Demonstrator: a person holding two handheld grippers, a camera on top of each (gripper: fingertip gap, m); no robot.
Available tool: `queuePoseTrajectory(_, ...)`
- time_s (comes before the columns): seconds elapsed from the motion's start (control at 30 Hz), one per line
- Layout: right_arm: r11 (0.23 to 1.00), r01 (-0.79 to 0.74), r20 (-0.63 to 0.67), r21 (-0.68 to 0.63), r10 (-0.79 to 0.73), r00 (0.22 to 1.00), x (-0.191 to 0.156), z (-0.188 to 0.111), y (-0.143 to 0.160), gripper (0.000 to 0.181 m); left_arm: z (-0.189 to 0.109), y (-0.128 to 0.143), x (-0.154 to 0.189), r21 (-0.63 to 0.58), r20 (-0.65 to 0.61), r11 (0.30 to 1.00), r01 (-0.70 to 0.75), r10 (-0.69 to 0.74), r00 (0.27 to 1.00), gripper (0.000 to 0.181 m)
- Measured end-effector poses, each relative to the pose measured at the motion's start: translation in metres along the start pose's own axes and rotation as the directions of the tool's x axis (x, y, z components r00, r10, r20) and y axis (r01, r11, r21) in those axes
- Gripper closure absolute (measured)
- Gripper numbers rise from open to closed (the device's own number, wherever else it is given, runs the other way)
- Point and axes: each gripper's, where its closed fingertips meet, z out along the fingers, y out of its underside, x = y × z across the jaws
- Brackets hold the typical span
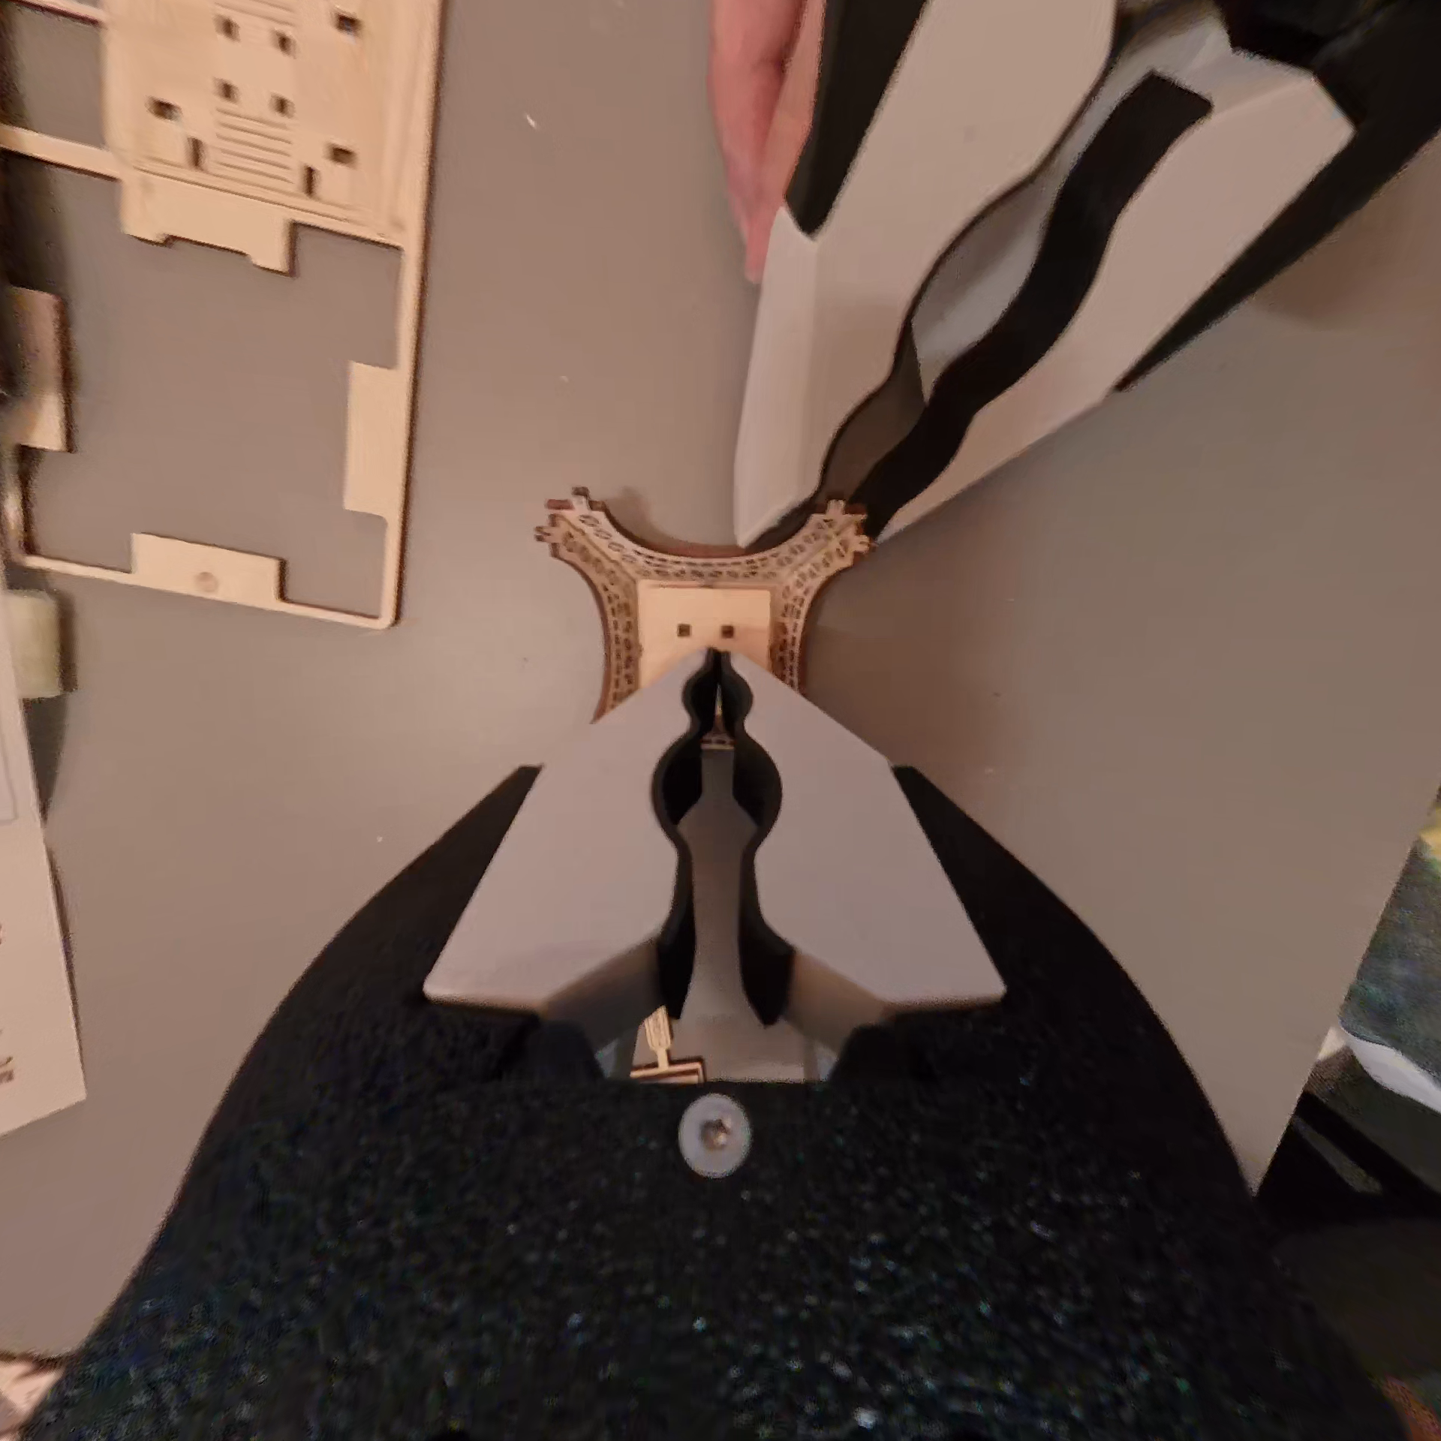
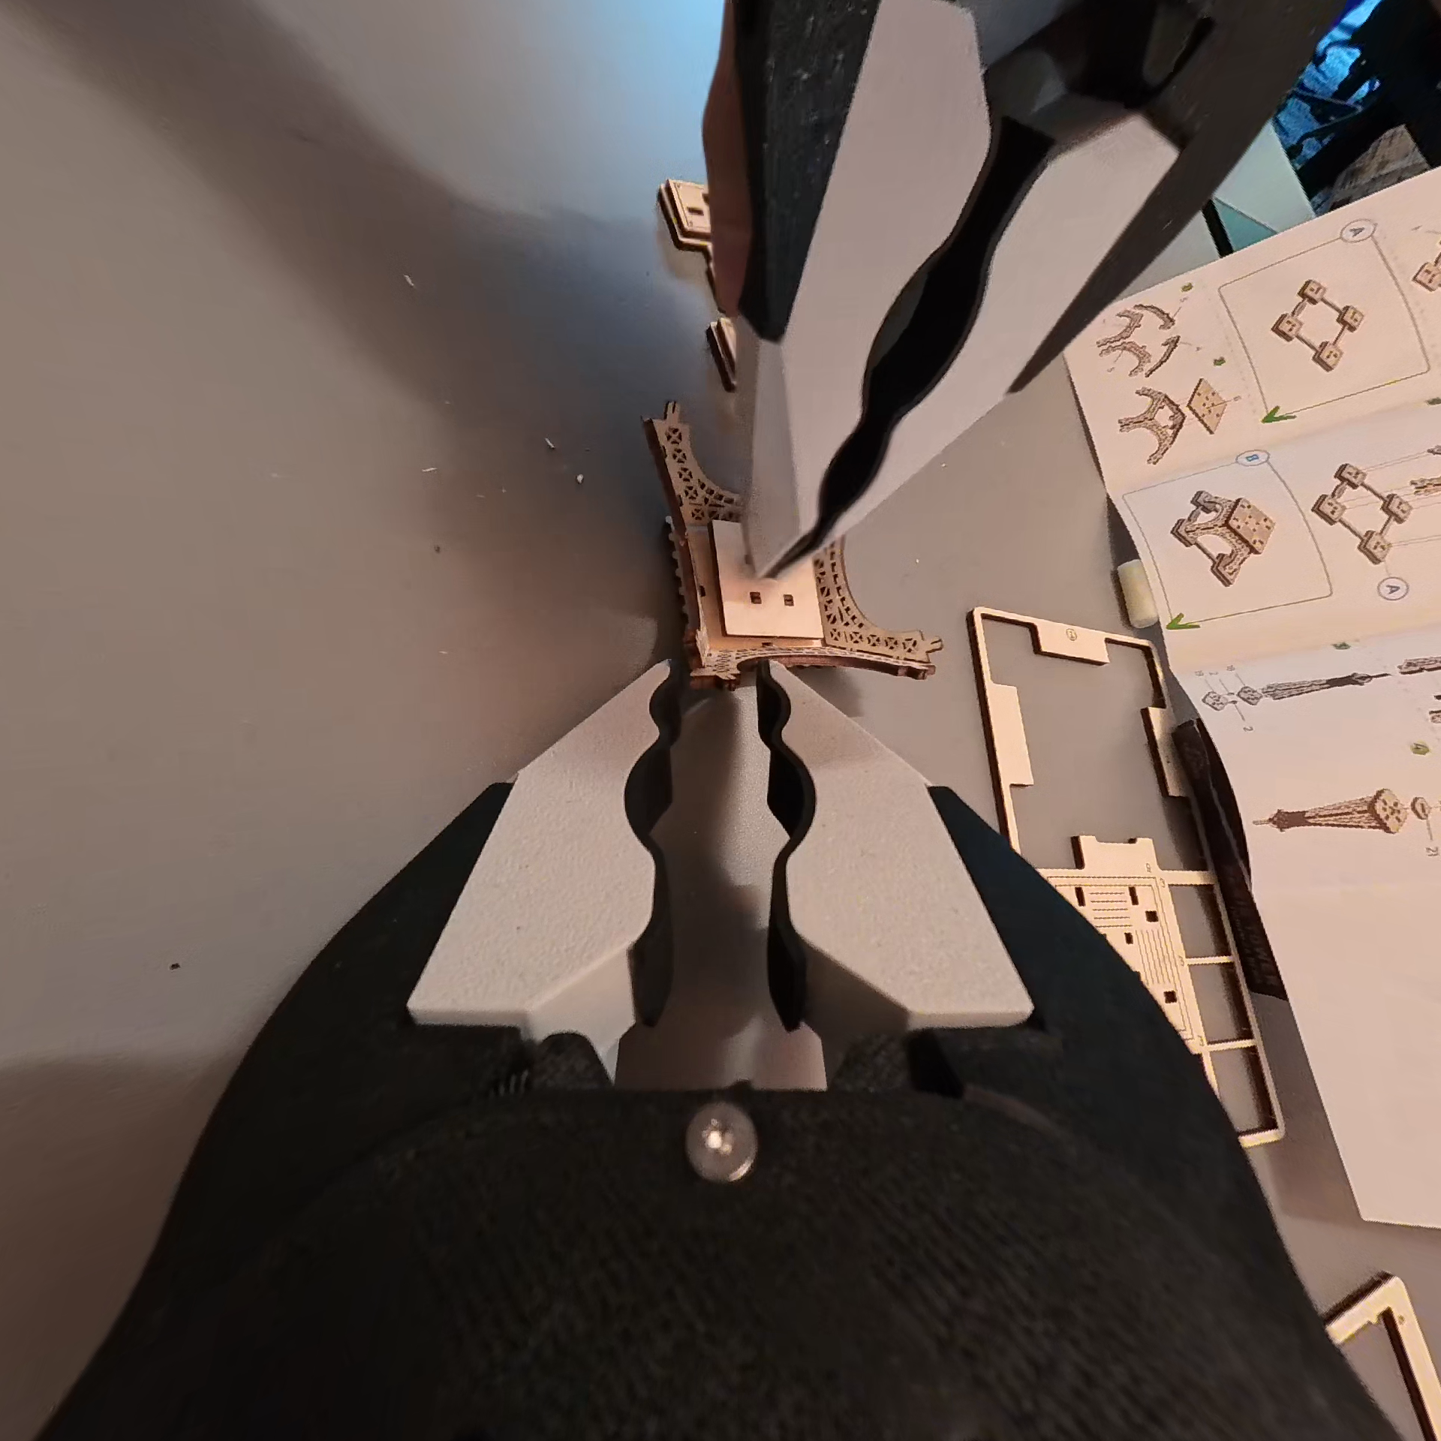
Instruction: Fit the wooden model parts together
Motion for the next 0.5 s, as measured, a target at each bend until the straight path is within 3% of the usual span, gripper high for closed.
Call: queuePoseTrajectory(0.5, 1.000, 0.000, 0.002, -0.001, 0.000, 1.000, -0.0001, 0.0002, 0.0003, 0.164, -0.0053, -0.0059, -0.0037, -0.012, 0.005, 1.000, -0.006, 0.006, 1.000, 0.181)
